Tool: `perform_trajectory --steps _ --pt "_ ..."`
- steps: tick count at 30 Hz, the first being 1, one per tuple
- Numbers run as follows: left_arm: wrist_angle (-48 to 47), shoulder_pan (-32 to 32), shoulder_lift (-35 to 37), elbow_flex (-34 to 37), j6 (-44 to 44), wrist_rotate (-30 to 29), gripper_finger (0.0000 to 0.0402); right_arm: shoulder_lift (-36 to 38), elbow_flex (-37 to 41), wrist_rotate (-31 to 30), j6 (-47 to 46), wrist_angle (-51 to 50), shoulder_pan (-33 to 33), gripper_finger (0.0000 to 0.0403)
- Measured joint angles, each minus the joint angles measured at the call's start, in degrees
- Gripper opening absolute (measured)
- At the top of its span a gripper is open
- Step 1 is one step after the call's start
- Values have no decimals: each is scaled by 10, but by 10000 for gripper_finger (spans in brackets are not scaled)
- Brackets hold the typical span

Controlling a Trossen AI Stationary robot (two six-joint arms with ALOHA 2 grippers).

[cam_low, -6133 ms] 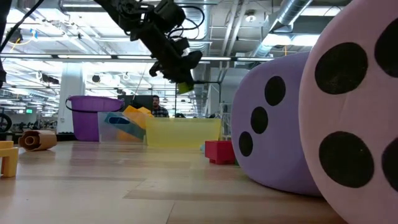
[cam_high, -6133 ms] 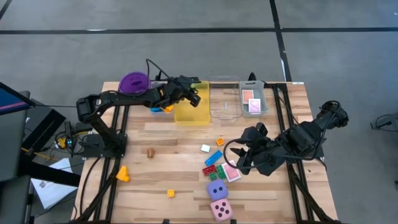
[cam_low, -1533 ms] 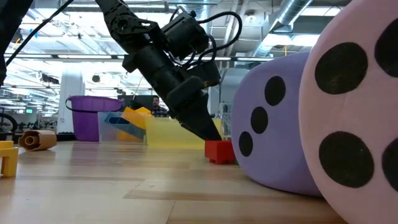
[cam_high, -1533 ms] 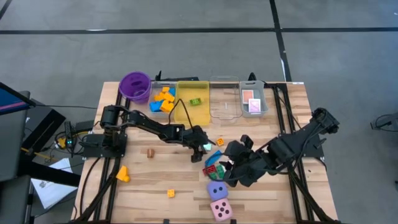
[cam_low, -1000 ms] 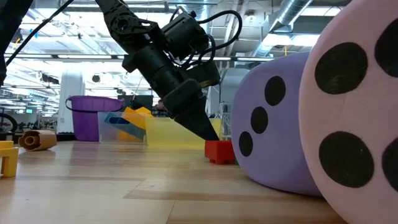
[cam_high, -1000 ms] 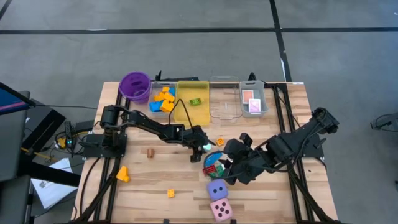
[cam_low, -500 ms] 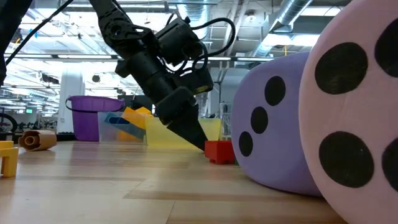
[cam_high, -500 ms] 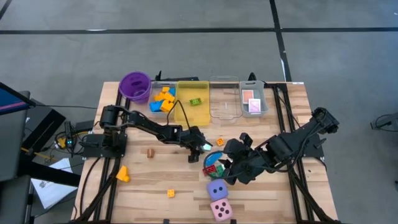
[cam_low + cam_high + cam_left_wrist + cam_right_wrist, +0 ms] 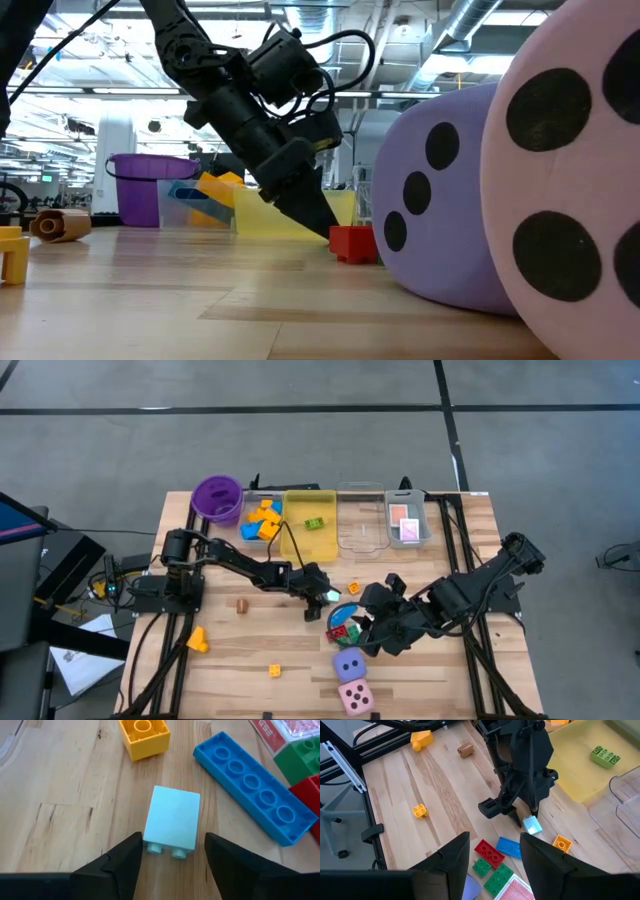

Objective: Pick & Place Toys
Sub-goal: Put the small light blue game piece into the yellow bin

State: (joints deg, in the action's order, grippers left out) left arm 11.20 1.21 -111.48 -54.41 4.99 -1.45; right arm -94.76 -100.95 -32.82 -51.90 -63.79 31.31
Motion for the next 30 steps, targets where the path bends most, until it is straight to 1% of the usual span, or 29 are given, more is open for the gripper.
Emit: perform_trajectory --steps 3,6,9,11,14,17,19,21,23,27,29,30 --pt "0 0 0 0 0 -2 186 0 0 0 0 0 0 168" --pt "1 0 0 0 2 -3 157 0 0 0 0 0 0 168" --pt "6 0 0 0 30 -2 126 0 0 0 0 0 0 168" --pt "13 0 2 0 47 1 113 0 0 0 0 0 -2 168" --pt "47 0 15 0 49 2 111 0 0 0 -1 0 -3 168" --pt "104 0 35 0 47 1 122 0 0 0 -1 0 -7 168" --pt "130 -2 53 0 41 -13 126 0 0 0 -1 1 -7 168" --pt "141 -5 74 -1 40 -49 125 0 0 0 -1 1 -8 168" --pt "137 -12 97 -1 40 -98 121 0 0 0 -1 1 -8 168" --pt "103 -35 145 0 39 -235 121 0 0 0 0 0 -8 168" --pt "88 -50 167 -1 38 -287 124 0 0 0 0 0 -8 168" --pt "80 -60 178 -1 38 -303 124 0 0 0 0 0 -8 168"
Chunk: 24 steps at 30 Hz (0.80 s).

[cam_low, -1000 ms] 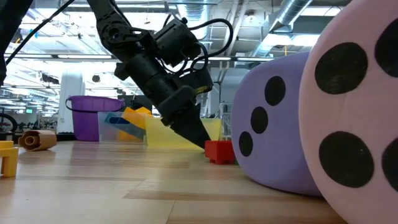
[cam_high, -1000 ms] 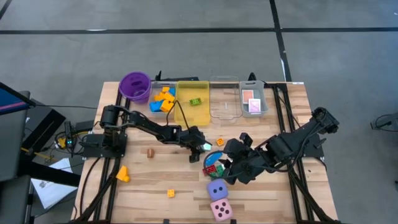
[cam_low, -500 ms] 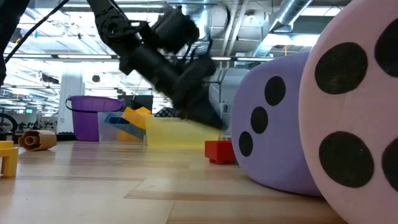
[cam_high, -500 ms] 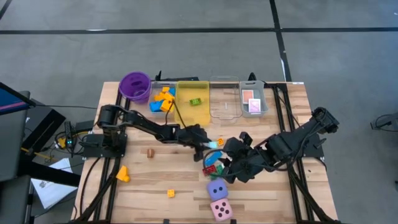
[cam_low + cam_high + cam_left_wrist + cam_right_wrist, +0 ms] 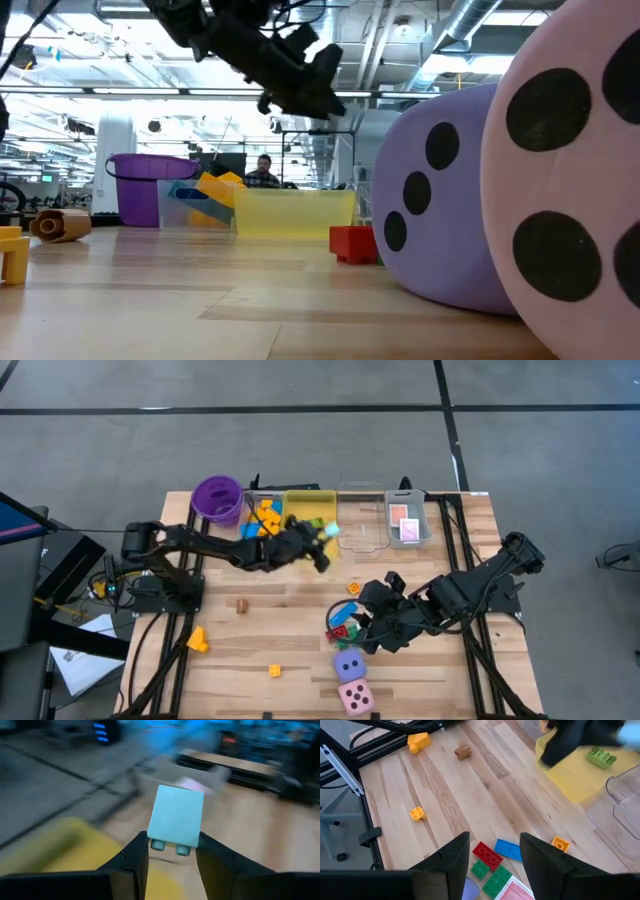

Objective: Pick & Place Toys
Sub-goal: Put the small light blue game piece into the yellow bin, then put the small yellow game piece into the yellow bin

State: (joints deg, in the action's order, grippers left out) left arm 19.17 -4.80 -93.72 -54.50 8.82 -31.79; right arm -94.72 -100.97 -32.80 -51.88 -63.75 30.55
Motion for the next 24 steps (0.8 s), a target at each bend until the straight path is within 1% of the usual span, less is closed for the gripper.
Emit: perform_trajectory --steps 2,6,9,12,18,21,22,24 --pt "-19 -22 20 0 0 -12 123 0 0 0 0 0 0 168" --pt "-44 -68 47 0 1 -13 131 0 0 0 0 2 0 168" --pt "-49 -95 56 0 1 -13 152 0 0 0 0 2 0 168" --pt "-49 -112 57 0 6 -6 182 0 0 0 0 2 0 168" --pt "-53 -131 57 0 101 70 239 0 0 0 -1 1 0 168" --pt "-52 -132 57 0 121 102 256 0 0 -3 0 -9 0 168" --pt "-52 -132 57 0 124 120 260 1 0 -6 0 -13 0 168" --pt "-51 -132 57 0 129 172 265 9 0 -16 1 -26 4 168"
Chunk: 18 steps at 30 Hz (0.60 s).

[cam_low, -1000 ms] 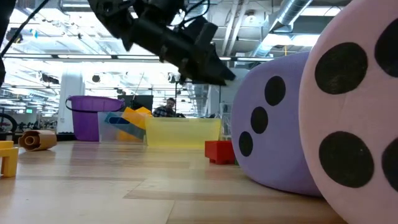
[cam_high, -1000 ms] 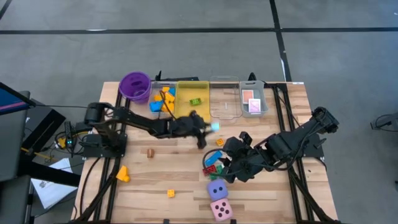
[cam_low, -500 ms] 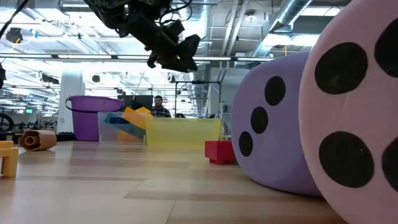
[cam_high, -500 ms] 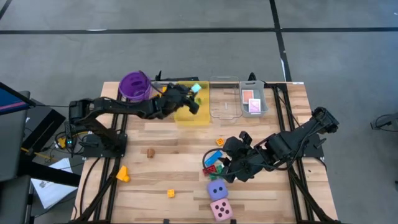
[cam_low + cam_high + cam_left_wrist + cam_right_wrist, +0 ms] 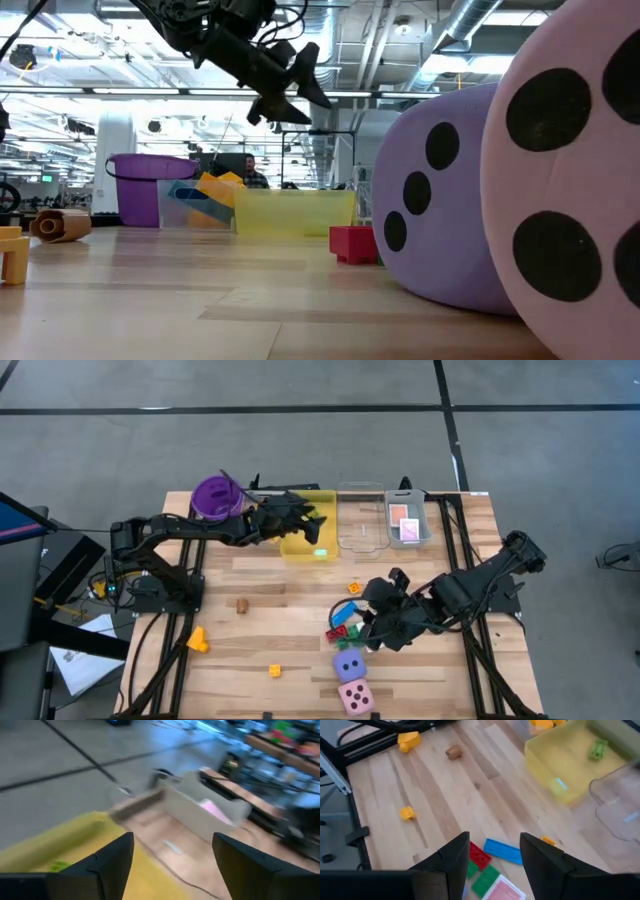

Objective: Pick & Place Toys
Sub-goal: Put the small yellow game piece into the yellow bin

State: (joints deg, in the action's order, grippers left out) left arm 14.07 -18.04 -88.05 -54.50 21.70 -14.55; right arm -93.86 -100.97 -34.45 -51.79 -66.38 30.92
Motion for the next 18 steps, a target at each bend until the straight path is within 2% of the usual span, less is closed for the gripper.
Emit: perform_trajectory --steps 5,8,12,18 --pt "0 19 0 0 2 164 264 50 0 -8 20 -22 19 168" --pt "0 49 0 0 -2 221 263 89 0 -43 21 -47 39 168" --pt "0 107 0 0 -59 217 266 139 0 -94 15 -88 68 168" --pt "8 186 -31 -1 -154 124 279 201 0 -138 -44 -153 90 168"
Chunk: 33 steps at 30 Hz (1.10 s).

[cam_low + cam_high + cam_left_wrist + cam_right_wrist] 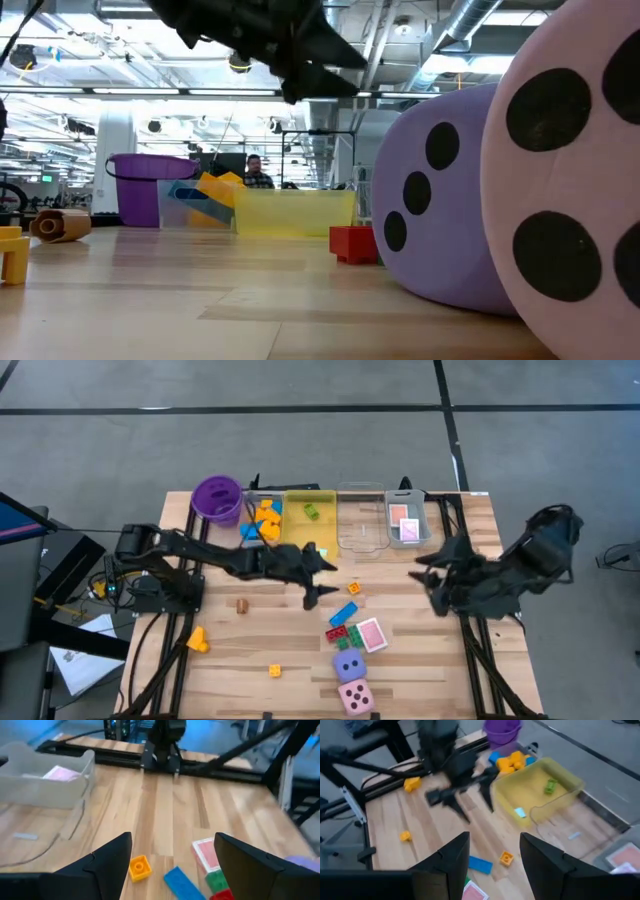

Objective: Pick & Place Toys
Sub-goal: Put the small yellow game piece into the yellow bin

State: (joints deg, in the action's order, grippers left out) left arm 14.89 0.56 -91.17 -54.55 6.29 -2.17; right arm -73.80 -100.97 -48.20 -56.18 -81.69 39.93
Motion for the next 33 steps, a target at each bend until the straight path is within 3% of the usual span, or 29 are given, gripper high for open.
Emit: perform_trajectory --steps 4,8,11,18,26,33 --pt "23 23 -57 1 0 -40 289 26 0 -3 -1 -21 1 168" --pt "116 31 -120 0 1 -45 300 47 0 -11 21 -46 1 168" --pt "145 33 -155 -3 2 -81 307 62 0 -12 60 -55 1 168" --pt "146 34 -212 -48 49 -142 319 93 0 51 110 -65 1 168" --pt "104 35 -296 -143 44 -155 322 118 0 74 141 -84 1 168" --pt "61 34 -318 -159 60 -199 322 137 0 94 142 -83 1 168"
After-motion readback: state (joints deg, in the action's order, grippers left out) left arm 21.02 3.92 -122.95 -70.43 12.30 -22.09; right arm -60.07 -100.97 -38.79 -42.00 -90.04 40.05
